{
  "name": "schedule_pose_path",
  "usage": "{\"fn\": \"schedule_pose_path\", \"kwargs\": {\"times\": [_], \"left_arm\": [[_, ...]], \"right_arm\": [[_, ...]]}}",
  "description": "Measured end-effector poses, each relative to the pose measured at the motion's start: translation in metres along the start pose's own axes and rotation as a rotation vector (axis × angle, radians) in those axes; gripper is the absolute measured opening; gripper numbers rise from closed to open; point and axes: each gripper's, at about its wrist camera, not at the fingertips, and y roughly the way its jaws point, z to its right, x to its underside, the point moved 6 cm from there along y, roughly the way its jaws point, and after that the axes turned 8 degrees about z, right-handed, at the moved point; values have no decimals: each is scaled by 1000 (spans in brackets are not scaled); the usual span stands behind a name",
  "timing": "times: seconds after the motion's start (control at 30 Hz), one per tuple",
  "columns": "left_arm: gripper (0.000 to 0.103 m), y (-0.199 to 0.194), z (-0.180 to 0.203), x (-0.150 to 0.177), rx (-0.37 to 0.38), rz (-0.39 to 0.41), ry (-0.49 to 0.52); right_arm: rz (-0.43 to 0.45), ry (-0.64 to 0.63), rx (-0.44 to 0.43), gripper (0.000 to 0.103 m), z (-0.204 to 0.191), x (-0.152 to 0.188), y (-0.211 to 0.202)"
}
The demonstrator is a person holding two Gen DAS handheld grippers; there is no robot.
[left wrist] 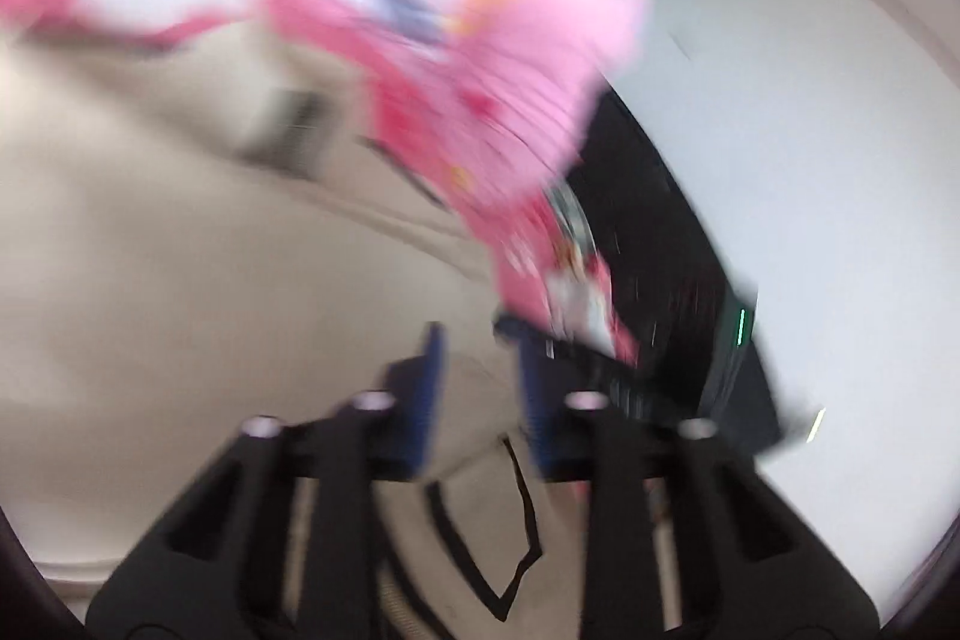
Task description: Fold large clothes
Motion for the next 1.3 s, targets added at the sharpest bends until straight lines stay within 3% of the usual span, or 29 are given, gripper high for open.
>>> {"fn": "schedule_pose_path", "kwargs": {"times": [0.03,0.1,0.13,0.2,0.27,0.3,0.37,0.43,0.47,0.53,0.6,0.7,0.73,0.77,0.8,0.87,0.93,1.03,1.1,1.2,1.27,1.3], "left_arm": [[4,-3,-23,-6,-59,0,-12],[0,-11,-64,-10,-227,-1,4],[2,-21,-90,-12,-296,11,-17],[2,-43,-111,-23,-254,94,-132],[2,-59,-113,-39,-345,168,-66],[2,-66,-116,-47,-460,201,-14],[2,-73,-112,-55,-518,237,-7],[0,-66,-91,-54,-519,257,52],[0,-48,-71,-50,-461,206,138],[0,-8,-63,-46,-425,90,223],[0,8,-81,-55,-460,69,160],[2,-24,-137,-89,-356,280,-211],[2,-38,-148,-96,-347,342,-265],[2,-60,-160,-104,-410,442,-280],[2,-71,-165,-106,-475,489,-273],[2,-72,-165,-107,-489,466,-269],[1,-70,-137,-107,-590,437,-124],[2,-53,-71,-90,-662,358,284],[6,-35,-42,-68,-612,267,410],[9,-20,-19,-35,-556,135,486],[16,-4,-16,-5,-619,23,586],[26,8,-22,9,-683,-42,656]], "right_arm": [[-26,-1,-8,0,-3,6,14],[-110,-28,108,0,7,30,48],[-85,-19,95,0,9,35,49],[-39,-3,62,0,15,40,40],[-12,32,36,0,23,43,36],[-4,48,22,0,25,44,36],[14,48,29,0,26,46,38],[29,11,61,0,21,47,38],[35,-7,78,0,19,48,38],[46,-44,110,0,15,48,38],[55,-57,117,0,16,48,37],[55,-41,100,0,19,48,37],[56,-45,102,0,18,48,37],[58,-50,105,0,18,48,37],[59,-51,106,0,18,48,37],[59,-65,120,0,16,49,38],[56,-89,144,0,13,49,39],[57,-118,175,0,10,49,40],[56,-127,184,0,9,49,39],[55,-134,191,0,9,49,39],[52,-144,202,0,8,49,39],[48,-155,214,0,6,49,39]]}}
